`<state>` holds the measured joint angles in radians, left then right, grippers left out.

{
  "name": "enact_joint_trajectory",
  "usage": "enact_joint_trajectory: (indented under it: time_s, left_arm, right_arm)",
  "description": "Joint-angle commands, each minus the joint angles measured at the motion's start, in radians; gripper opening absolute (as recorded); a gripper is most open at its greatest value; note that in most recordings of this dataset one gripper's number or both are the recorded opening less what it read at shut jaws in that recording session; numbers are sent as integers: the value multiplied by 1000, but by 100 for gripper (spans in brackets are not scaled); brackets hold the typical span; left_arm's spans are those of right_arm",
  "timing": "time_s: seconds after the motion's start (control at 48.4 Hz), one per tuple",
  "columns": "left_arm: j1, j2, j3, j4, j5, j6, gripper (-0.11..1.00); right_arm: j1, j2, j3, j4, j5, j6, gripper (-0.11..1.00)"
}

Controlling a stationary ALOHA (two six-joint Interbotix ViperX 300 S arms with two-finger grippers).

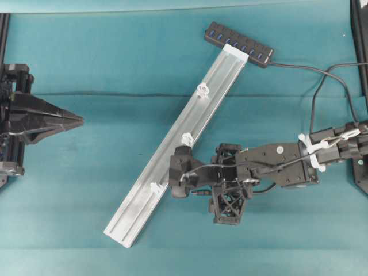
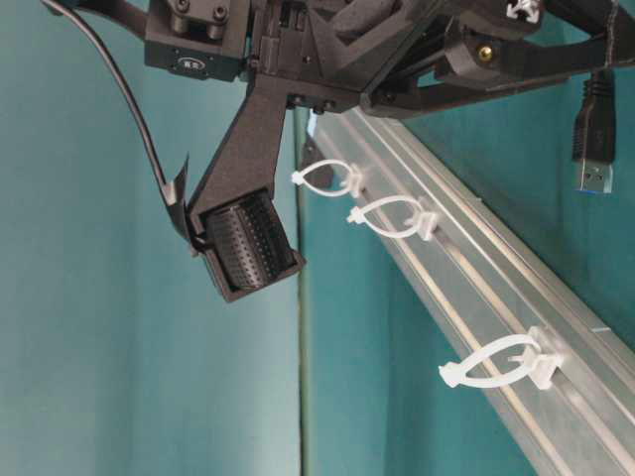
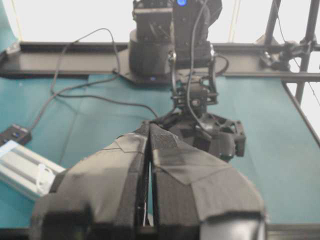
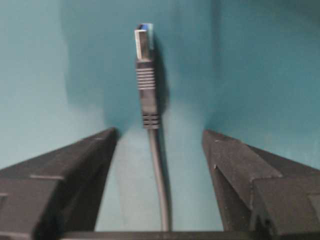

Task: Pass the USB cable through three rings with both arms.
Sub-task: 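Grasp the USB cable near its plug with the right gripper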

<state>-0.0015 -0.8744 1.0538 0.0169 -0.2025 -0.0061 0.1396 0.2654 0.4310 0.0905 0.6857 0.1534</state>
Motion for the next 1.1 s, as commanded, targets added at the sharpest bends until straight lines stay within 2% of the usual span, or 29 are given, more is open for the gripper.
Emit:
enact_joint_trajectory:
  time_s: [0.0,0.227,0.558,0.868,1.075]
  left_arm:
    - [3,6,-26,2,-3,-2,-1]
    - [3,14,-28,2,-3,-2,-1]
    - [3,12,-28,3,-3,-2,-1]
    - [3,11,-26,3,-3,-2,-1]
    - [3,9,-28,3,-3,-2,-1]
  right_arm:
    - [21,32,0,6,-3,-2,70]
    - [35,35,-6,6,38,-3,52]
    - [43,35,-17,6,81,2,40]
    - [41,38,-40,6,114,6,12]
    - [41,38,-46,5,127,6,12]
